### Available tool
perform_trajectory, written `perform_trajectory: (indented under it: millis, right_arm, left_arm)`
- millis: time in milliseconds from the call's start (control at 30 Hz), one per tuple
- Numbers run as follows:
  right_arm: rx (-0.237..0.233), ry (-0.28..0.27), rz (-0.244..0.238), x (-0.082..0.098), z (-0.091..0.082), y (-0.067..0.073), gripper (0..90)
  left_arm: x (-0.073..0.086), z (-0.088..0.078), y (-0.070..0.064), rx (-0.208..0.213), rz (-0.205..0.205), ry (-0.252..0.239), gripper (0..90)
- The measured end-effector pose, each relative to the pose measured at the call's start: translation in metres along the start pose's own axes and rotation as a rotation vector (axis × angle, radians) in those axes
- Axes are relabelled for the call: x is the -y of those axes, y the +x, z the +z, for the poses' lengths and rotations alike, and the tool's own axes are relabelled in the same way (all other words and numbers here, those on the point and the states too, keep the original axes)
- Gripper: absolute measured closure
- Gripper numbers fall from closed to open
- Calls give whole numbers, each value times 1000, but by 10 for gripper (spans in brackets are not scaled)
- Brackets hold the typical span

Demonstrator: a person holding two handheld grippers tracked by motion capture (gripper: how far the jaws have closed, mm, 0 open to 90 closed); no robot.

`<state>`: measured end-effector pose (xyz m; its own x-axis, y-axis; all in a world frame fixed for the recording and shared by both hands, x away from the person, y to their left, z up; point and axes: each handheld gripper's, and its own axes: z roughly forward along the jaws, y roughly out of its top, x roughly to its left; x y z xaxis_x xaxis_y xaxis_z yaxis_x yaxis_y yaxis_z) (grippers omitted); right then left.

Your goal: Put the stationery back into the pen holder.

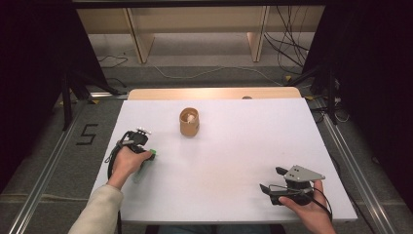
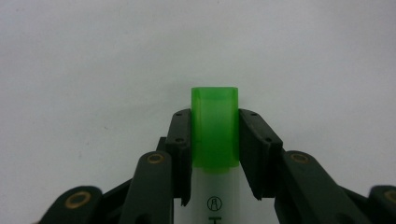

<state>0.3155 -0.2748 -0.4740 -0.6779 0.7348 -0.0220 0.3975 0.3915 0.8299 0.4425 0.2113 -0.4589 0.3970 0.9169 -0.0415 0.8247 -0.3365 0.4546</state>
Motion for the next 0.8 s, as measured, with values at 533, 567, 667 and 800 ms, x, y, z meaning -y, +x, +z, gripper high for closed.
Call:
perform_trajectory:
  millis: [533,567,667,800]
  right_arm:
    - [2,4,-1,0,0,0,164]
    - [1,0,1,0,0,0,165]
    - [1,0,1,0,0,0,165]
    - [1,-1,1,0,0,0,165]
  left_arm:
    - [-3,-14,-4,0,28,-220,669]
    - [-3,-14,-5,-3,26,-238,670]
    - [-4,-15,-6,-4,42,-279,669]
    - [-4,-17,-7,10,32,-340,670]
